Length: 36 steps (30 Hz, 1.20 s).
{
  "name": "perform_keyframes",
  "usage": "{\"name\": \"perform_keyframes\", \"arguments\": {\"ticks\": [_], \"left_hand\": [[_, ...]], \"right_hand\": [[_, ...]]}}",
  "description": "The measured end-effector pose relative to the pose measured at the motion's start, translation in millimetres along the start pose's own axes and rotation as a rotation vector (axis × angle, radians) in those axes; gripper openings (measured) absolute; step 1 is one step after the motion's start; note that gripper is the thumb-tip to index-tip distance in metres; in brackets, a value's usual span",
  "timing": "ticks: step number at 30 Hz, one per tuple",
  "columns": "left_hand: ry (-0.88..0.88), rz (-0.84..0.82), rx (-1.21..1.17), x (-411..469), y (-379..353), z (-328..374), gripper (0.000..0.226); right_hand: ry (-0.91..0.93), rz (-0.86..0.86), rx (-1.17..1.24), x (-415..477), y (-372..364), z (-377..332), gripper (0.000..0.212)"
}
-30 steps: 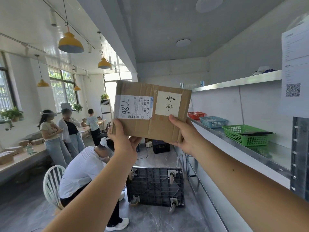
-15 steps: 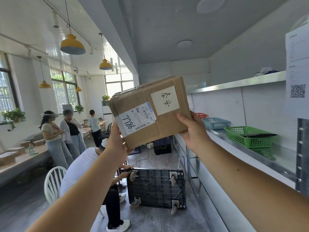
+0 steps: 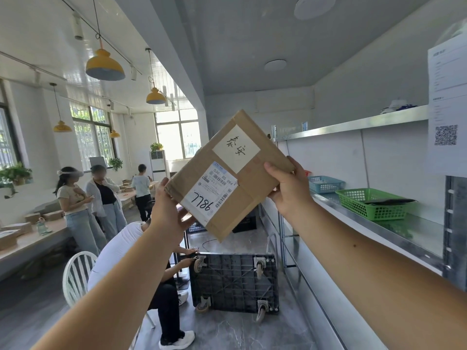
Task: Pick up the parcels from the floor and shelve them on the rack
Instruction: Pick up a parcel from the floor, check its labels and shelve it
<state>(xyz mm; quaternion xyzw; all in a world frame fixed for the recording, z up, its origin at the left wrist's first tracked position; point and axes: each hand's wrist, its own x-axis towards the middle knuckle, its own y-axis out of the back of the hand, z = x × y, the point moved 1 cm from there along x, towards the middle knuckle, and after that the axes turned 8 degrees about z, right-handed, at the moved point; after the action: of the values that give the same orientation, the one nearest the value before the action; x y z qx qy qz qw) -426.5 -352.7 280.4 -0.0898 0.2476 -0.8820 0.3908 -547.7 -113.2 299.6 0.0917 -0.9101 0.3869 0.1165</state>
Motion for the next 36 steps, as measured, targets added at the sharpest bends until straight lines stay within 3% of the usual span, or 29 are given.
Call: {"name": "perform_keyframes", "arguments": {"ticks": [2,4,7,10,12,15,17,18,22,28,36], "left_hand": [[0.03,-0.032,-0.065,0,-1,-2,0.068],[0.053,-0.081,-0.137,-3,-3,-4,0.07],[0.082,-0.15,-0.157,-14,-9,-6,0.062],[0.122,-0.165,-0.205,-18,-11,-10,0.052],[0.138,-0.189,-0.231,-18,-10,-14,0.044],[0.13,-0.208,-0.25,-17,-9,-21,0.057],[0.129,-0.227,-0.19,-18,-12,-25,0.048],[0.15,-0.231,-0.147,-20,-13,-26,0.044],[0.178,-0.27,0.008,-16,-11,-25,0.071],[0.098,-0.242,0.187,-17,-6,-22,0.07],[0.01,-0.108,0.138,-24,-13,-29,0.057]], "right_hand": [[0.027,0.004,-0.016,1,-2,0,0.083],[0.046,-0.001,-0.039,0,-5,-1,0.081],[0.053,-0.025,-0.049,-2,-9,0,0.077],[0.078,-0.079,-0.133,0,-8,2,0.037],[0.068,-0.117,-0.161,-1,-7,2,0.03],[0.018,-0.177,-0.181,-4,-12,3,0.05],[0.006,-0.207,-0.204,-7,-16,2,0.064],[0.012,-0.224,-0.233,-8,-18,2,0.066],[0.069,-0.273,-0.347,-7,-17,2,0.074],[0.056,-0.299,-0.404,-8,-11,11,0.081],[-0.017,-0.318,-0.41,-8,-13,12,0.054]]}}
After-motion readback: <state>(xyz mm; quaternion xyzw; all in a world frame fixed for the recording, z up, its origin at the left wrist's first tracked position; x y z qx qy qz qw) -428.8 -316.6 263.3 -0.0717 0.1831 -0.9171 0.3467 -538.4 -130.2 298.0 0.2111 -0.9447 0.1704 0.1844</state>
